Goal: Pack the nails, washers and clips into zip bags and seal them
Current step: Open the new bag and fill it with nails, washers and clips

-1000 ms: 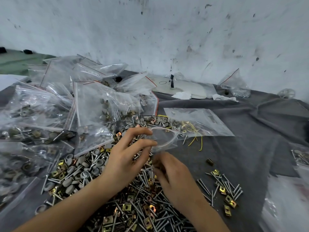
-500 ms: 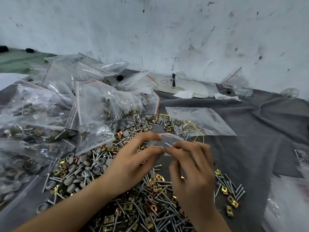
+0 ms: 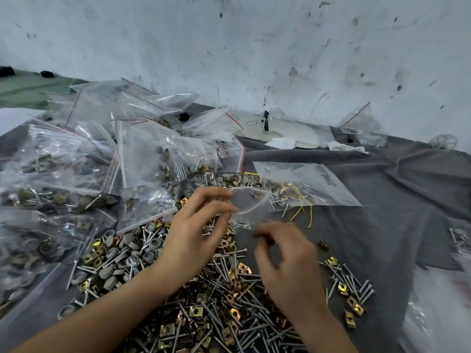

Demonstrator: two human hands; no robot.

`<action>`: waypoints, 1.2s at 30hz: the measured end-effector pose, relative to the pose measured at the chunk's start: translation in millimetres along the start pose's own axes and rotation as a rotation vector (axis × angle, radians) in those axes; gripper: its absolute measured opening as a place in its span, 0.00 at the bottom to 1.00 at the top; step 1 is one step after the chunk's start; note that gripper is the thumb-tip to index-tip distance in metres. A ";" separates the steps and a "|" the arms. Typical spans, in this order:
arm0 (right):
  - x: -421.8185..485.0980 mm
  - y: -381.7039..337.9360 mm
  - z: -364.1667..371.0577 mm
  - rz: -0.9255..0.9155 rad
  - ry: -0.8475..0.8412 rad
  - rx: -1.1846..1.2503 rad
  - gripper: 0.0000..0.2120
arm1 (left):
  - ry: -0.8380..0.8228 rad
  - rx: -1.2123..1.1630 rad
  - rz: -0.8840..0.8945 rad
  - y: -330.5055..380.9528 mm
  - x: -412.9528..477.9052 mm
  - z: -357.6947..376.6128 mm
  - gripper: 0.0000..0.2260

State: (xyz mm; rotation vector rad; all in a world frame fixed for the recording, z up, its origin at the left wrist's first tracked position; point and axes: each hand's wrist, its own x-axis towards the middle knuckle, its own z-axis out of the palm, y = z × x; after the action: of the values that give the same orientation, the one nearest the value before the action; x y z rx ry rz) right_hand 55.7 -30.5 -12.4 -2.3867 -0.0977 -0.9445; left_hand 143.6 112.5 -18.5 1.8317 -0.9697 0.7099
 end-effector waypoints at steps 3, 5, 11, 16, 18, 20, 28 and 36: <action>-5.2 11.2 11.9 0.106 -0.456 -0.190 0.06 | 0.041 0.008 -0.052 -1.2 0.7 -0.3 0.05; -7.5 14.9 17.2 0.162 -0.535 -0.178 0.06 | 0.042 0.005 -0.054 -0.5 1.2 -0.7 0.05; -7.7 11.7 23.4 0.252 -0.502 -0.059 0.06 | 0.024 0.001 -0.035 1.6 -0.3 -0.2 0.05; -9.2 12.0 22.9 0.207 -0.472 0.056 0.08 | 0.023 0.004 -0.038 1.8 -0.5 0.7 0.05; -10.3 9.4 23.2 0.139 -0.390 0.090 0.07 | 0.018 -0.002 -0.020 1.5 -0.6 1.1 0.06; -10.4 7.6 23.0 0.084 -0.221 0.103 0.07 | 0.006 -0.003 0.005 0.3 -1.4 0.2 0.08; -8.7 10.1 17.0 0.096 0.168 0.297 0.06 | -0.237 0.019 0.157 -3.5 -2.3 -1.1 0.10; -7.4 7.1 15.2 0.199 0.091 0.472 0.09 | -0.296 0.041 0.132 -1.3 -1.8 -1.6 0.09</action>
State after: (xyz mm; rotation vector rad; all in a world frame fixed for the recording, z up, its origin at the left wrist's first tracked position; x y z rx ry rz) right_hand 61.2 -27.4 -29.6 -1.8796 -0.0407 -0.8271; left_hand 143.6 114.9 -19.8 1.9578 -1.2863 0.5493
